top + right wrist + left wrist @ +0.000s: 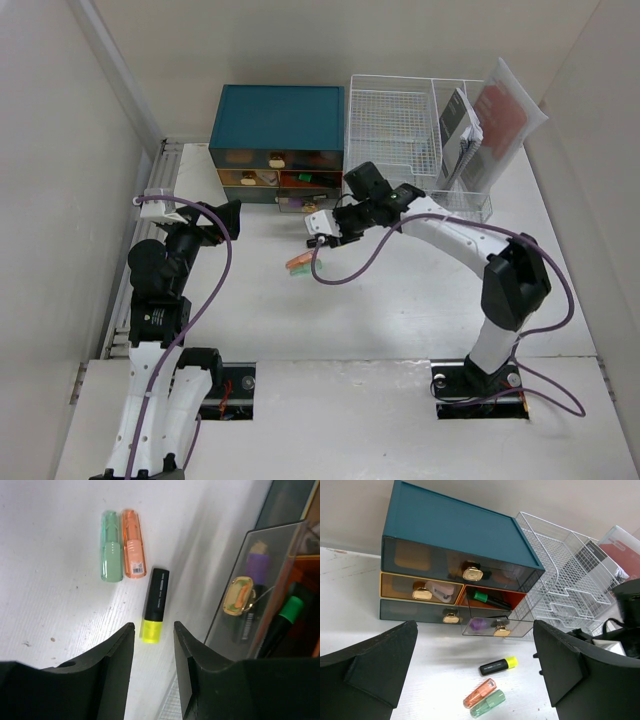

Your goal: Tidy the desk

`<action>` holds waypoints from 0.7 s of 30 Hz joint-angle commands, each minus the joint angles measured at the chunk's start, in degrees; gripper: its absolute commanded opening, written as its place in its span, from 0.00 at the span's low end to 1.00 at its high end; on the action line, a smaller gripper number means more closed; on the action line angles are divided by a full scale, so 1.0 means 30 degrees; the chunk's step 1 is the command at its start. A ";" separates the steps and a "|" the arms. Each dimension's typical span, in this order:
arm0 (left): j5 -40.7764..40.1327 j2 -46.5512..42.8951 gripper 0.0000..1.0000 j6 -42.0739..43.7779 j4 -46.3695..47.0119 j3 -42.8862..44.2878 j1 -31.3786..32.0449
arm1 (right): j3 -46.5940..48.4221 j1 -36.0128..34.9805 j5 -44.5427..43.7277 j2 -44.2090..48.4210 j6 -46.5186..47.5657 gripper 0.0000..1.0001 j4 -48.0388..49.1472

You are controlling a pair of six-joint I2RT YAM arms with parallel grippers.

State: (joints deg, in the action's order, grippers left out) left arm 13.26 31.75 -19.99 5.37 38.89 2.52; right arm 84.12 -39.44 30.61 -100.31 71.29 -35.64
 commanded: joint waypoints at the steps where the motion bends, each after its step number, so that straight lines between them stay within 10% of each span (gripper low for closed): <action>1: 0.0152 -0.0065 1.00 0.0217 0.1170 0.0014 0.0067 | -0.0060 0.0022 -0.0502 -0.0514 0.1345 0.43 0.0158; 21: 0.0152 -0.0241 1.00 0.0042 0.1170 0.0014 0.0067 | 0.1110 -0.0535 -0.5866 -0.4500 0.0173 0.44 0.1567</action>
State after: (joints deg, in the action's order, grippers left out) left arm 13.26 31.64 -20.01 5.37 38.89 2.52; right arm 84.47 -40.29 15.57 -112.60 72.77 -33.69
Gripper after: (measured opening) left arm 0.997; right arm 0.437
